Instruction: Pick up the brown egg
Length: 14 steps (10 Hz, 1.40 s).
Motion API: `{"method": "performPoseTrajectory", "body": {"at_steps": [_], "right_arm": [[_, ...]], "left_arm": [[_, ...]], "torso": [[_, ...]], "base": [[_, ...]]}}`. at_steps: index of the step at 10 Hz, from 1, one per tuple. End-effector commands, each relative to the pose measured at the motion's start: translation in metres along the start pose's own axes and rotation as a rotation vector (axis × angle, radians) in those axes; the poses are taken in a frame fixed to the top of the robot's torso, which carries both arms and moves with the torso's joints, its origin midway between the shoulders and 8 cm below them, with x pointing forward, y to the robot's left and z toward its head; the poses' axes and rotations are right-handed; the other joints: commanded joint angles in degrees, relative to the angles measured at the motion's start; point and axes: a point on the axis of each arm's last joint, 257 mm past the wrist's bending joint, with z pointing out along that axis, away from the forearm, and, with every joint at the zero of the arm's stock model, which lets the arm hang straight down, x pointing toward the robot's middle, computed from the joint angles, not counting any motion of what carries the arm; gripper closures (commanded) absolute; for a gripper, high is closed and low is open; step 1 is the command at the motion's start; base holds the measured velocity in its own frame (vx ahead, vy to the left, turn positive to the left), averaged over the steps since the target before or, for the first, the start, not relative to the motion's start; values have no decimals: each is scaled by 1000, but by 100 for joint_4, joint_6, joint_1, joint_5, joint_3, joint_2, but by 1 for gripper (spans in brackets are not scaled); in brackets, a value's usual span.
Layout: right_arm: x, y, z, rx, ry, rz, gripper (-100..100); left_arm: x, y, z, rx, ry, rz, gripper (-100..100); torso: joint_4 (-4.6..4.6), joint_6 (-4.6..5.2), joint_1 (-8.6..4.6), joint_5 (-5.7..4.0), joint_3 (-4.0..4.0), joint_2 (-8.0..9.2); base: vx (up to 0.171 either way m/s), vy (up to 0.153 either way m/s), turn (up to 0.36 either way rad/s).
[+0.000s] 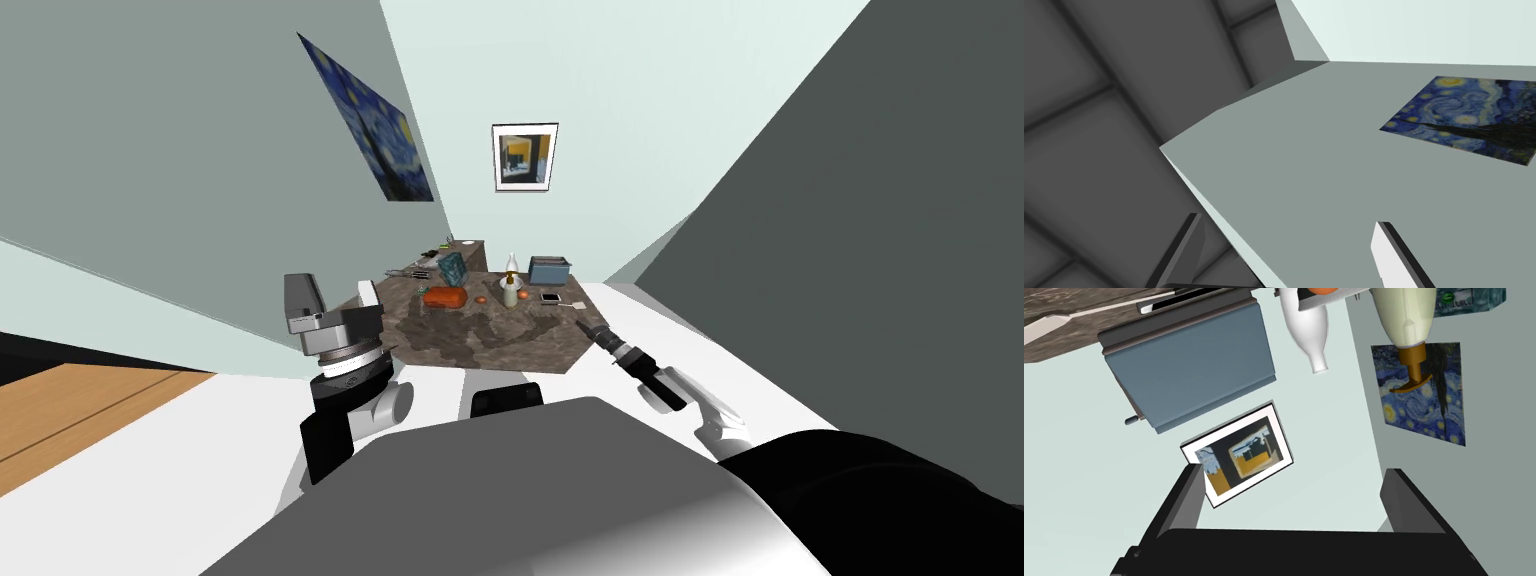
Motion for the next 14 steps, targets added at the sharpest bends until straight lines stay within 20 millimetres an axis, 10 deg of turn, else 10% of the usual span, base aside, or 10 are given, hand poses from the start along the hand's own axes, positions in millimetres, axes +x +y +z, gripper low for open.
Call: {"method": "performPoseTrajectory", "body": {"at_steps": [1, 14], "right_arm": [[9, -18, -6, 19, 63, -73, -100], [35, -153, -69, 151, 504, -569, -100]], "left_arm": [[0, 0, 0, 0, 0, 0, 0], [0, 0, 0, 0, 0, 0, 0]], "torso": [[0, 0, 0, 0, 0, 0], [-4, -3, -1, 0, -10, -18]], "base": [[11, 76, 127], [55, 92, 187]]}}
